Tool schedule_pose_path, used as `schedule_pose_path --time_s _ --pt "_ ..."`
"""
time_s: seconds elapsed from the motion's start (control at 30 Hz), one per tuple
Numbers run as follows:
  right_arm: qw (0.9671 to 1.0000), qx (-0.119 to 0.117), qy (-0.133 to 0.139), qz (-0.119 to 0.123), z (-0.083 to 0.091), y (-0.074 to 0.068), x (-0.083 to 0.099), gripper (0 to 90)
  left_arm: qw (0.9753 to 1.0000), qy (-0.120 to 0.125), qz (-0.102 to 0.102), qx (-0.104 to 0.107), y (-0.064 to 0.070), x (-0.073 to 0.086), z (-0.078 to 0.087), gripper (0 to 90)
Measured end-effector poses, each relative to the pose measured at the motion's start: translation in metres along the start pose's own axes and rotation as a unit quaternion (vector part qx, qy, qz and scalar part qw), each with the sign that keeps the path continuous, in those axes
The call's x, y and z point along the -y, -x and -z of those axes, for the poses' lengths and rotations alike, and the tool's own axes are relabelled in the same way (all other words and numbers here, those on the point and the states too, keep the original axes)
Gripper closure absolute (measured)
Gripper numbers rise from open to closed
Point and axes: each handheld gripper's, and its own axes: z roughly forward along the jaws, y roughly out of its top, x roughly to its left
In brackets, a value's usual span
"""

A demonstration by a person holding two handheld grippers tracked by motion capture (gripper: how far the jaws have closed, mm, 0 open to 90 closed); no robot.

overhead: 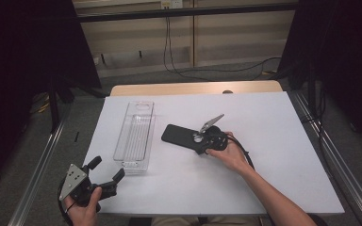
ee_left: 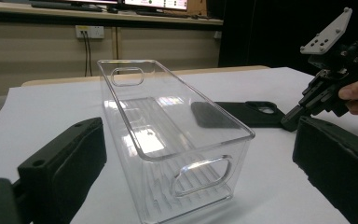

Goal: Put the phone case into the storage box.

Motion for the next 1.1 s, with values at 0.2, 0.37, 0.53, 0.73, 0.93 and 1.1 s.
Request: schedule_pose_path --time_s 0.2,0.37,0.53,0.73,0.93,1.1 --pt "1.0 0.001 -0.006 -0.005 0.002 0.004 0.001 90.0 1.0 -0.004 -0.002 0.005 -0.001 0.0 0.0 2.8" --pt "0.9999 0.008 0.001 -0.007 0.004 0.011 0.001 90.0 1.0 -0.003 -0.002 0.004 -0.001 0.0 0.0 2.8" --pt "0.9998 0.008 0.009 -0.013 0.004 0.016 0.002 90.0 1.0 -0.003 -0.003 0.004 -0.001 0.0 0.0 2.8" --pt "0.9996 0.022 0.0 -0.018 0.006 0.02 0.001 90.0 1.0 -0.004 -0.005 0.003 0.0 0.0 0.0 2.8" --pt "0.9992 0.028 0.011 -0.027 0.006 0.024 0.002 90.0 1.0 -0.003 0.0 0.003 -0.002 0.001 0.001 2.8" --pt "0.999 0.033 0.015 -0.028 0.006 0.025 0.002 90.0 1.0 -0.001 -0.004 0.001 -0.001 -0.001 0.001 2.9"
